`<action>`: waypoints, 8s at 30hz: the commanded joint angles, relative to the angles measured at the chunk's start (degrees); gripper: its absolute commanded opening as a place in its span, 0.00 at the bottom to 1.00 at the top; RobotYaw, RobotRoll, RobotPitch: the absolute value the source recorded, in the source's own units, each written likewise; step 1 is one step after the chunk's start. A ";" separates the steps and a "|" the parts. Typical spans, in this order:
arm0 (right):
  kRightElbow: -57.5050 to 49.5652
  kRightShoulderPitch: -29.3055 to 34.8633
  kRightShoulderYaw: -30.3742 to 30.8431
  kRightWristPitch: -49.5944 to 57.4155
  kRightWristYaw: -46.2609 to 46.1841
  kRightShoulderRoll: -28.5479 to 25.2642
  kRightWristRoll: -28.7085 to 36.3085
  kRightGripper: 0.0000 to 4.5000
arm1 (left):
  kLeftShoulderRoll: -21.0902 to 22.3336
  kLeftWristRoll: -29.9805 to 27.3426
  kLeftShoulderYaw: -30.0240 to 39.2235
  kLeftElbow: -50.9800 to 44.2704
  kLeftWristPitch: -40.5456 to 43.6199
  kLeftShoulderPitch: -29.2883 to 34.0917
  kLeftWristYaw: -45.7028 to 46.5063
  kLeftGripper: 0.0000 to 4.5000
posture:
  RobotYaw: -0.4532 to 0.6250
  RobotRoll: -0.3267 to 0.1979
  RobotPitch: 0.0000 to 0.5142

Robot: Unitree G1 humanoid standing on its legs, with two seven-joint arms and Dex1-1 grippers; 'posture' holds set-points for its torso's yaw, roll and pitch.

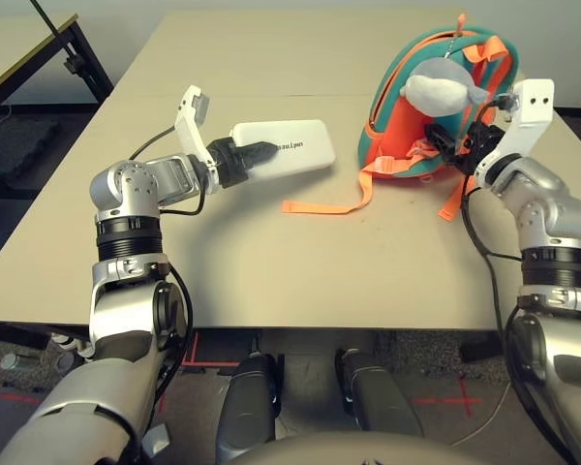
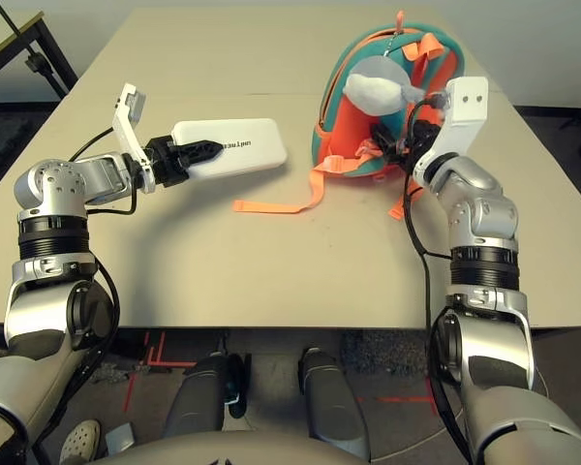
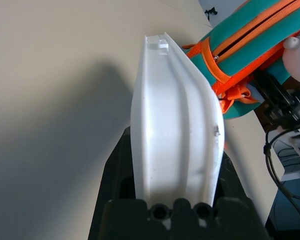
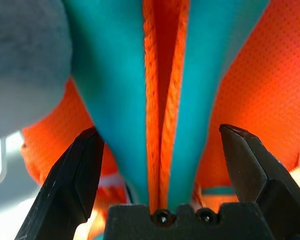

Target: Put the pencil case into the backpack and zip it.

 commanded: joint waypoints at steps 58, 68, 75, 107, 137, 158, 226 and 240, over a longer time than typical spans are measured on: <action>-17.54 7.65 2.17 5.89 3.84 0.55 2.11 0.42 | -0.20 -0.12 -1.45 2.96 -3.33 -2.50 -2.35 0.27 | 0.25 0.62 0.16; -13.70 6.80 2.51 4.01 1.59 1.31 0.51 0.81 | -0.43 -0.12 -1.94 2.65 -3.36 -2.24 -2.52 0.27 | 0.25 0.62 0.15; -10.56 6.08 2.92 2.14 1.11 1.70 0.05 1.00 | -0.49 -0.22 -2.11 2.51 -3.41 -2.20 -2.54 0.27 | 0.25 0.62 0.15; -36.14 12.43 4.28 15.46 1.10 3.43 7.77 0.04 | -1.21 0.00 -1.96 3.00 -3.82 -2.77 -1.98 0.27 | 0.24 0.62 0.18; -73.56 28.20 -1.21 44.07 -7.34 1.17 38.18 0.04 | -1.26 2.41 -5.75 10.31 -7.57 -5.56 -6.25 0.27 | 0.16 0.62 0.25; -54.30 31.82 10.68 23.02 -4.44 -1.66 15.32 0.04 | 9.97 7.18 -10.44 9.18 -15.27 -12.03 -17.60 0.27 | 0.22 0.62 0.20; -43.69 30.58 13.21 18.18 3.62 -2.12 7.59 0.03 | 13.39 23.68 -27.06 29.95 -39.63 -28.31 -65.18 0.27 | 0.19 0.62 0.21; -39.00 28.50 12.74 16.14 5.81 -2.94 6.12 0.03 | 17.79 17.23 -36.54 25.03 -38.63 -27.49 -66.79 0.27 | 0.20 0.62 0.20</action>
